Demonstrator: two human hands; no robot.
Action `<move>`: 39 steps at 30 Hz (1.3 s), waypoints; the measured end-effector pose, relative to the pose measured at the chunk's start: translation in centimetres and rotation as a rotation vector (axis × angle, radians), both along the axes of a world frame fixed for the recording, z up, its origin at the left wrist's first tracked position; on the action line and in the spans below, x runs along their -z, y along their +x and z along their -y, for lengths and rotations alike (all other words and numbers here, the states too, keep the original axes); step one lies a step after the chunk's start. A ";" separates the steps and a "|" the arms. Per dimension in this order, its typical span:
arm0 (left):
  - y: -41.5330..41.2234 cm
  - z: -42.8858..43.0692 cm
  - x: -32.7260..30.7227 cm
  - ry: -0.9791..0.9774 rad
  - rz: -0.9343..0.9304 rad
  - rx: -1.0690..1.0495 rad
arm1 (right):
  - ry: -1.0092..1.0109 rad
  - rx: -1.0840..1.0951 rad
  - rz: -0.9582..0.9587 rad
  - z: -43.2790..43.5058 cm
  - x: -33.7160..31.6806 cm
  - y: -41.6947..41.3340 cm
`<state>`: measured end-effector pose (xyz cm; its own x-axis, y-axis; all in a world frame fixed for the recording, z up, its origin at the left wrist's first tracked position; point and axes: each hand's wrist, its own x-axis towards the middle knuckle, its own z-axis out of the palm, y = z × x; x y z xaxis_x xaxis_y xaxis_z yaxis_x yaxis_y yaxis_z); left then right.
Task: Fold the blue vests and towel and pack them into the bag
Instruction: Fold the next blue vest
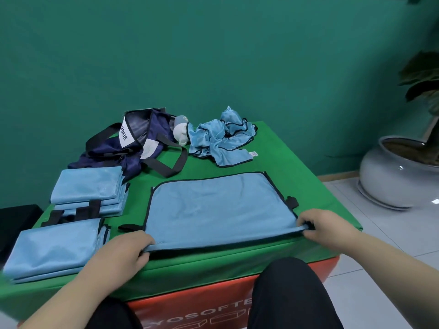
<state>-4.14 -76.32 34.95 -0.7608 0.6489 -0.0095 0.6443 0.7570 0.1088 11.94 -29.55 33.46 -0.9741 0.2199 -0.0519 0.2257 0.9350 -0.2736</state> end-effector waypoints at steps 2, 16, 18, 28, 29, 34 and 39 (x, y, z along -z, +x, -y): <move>0.2 0.4 -0.9 0.007 -0.005 -0.019 | -0.029 0.034 -0.022 0.1 -0.9 0.5; 0.8 2.0 -5.5 0.106 0.101 0.019 | -0.141 0.093 -0.068 0.2 -7.4 1.9; 0.2 1.5 -5.7 0.125 0.109 -0.001 | -0.127 0.098 -0.048 0.3 -7.6 1.0; -7.0 -2.3 -4.9 0.129 0.134 -0.184 | -0.049 0.206 -0.019 -0.7 -5.5 -9.1; -7.9 -2.7 -4.7 0.126 0.125 -0.186 | -0.034 0.217 -0.010 -1.0 -5.2 -10.2; -11.7 -4.8 -3.1 0.105 0.091 -0.206 | 0.022 0.260 0.080 -1.8 -3.0 -14.9; -11.5 -5.9 -0.6 0.130 -0.153 -0.115 | 0.269 0.262 0.015 0.5 -1.1 -16.2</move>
<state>-15.59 -70.37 35.59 -0.8159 0.5463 0.1894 0.5712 0.8123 0.1177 -4.30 -30.02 34.53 -0.8827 0.4691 0.0276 0.4686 0.8831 -0.0210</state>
